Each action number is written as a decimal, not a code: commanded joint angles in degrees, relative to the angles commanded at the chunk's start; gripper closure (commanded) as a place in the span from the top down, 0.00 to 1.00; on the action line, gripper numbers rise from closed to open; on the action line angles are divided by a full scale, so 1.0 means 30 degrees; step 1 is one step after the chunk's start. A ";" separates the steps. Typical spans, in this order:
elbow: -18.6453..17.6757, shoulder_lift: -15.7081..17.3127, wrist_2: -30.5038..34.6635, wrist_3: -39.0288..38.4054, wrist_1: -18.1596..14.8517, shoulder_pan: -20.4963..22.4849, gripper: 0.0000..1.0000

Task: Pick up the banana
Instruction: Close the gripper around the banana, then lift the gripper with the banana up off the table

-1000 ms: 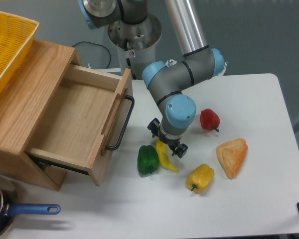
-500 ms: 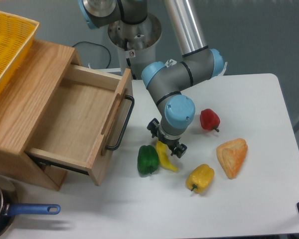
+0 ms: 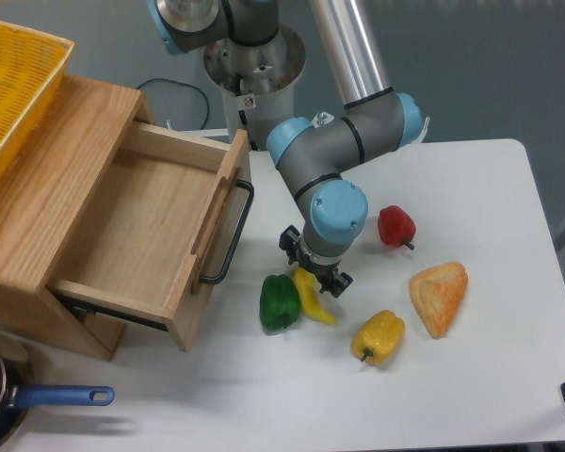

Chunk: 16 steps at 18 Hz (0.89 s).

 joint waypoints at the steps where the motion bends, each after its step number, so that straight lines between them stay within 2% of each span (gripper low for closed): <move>1: 0.0000 0.0000 0.0000 -0.0029 0.0000 0.0000 0.65; 6: 0.0088 0.0000 0.0000 -0.0379 0.0000 0.0000 0.50; 9: 0.0146 0.0029 0.0000 -0.0381 -0.0030 0.0029 0.45; 16: 0.0966 0.0322 0.0088 -0.0352 -0.0234 0.0029 0.45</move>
